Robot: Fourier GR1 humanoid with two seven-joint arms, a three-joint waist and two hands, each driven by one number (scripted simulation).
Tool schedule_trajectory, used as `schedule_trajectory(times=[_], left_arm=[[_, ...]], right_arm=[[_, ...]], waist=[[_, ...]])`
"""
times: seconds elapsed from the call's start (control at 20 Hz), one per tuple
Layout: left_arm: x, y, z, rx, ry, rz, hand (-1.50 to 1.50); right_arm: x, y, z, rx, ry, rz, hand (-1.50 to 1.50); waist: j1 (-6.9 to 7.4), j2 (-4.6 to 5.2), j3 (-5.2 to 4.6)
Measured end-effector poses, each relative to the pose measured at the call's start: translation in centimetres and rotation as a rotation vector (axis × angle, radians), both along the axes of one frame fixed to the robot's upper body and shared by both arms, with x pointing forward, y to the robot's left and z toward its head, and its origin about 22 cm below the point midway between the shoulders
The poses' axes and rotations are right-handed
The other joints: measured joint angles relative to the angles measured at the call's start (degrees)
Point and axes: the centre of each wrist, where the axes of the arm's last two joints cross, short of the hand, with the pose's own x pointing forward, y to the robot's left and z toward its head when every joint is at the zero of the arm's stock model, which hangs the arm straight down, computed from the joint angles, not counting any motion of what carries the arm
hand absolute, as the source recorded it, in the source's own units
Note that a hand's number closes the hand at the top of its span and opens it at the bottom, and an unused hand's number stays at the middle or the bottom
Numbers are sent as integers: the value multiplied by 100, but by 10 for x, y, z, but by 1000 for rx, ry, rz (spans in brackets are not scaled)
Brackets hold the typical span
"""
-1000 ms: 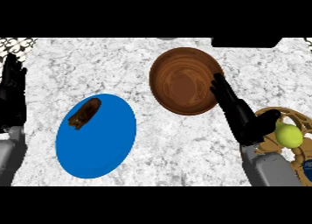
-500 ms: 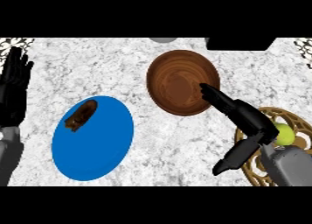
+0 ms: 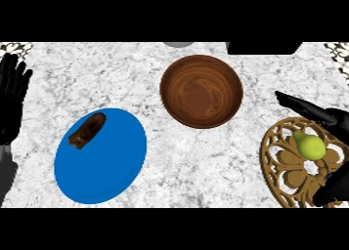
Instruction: Pick the pear from the placemat and place it in the bowl
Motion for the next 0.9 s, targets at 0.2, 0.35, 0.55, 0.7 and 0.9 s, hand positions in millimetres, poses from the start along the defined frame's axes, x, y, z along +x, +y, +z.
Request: schedule_trajectory(times=[0.2,0.35,0.55,0.7,0.9], left_arm=[[0,-1,0,-9,-4,-13,0],[1,-4,-1,-14,-3,-24,0],[2,-5,2,-10,-5,-43,0],[2,-8,-2,-12,-12,-44,0],[3,-11,0,-4,-12,-47,0]], right_arm=[[14,-22,49,-181,-49,-16,-150],[24,-32,85,-331,-38,-11,-150],[28,-39,115,-553,24,60,-150],[32,-37,124,-674,74,122,-150],[36,-34,131,-801,90,141,-150]], waist=[[57,14,-4],[120,26,-8],[185,46,-7],[199,50,-5],[215,58,1]])
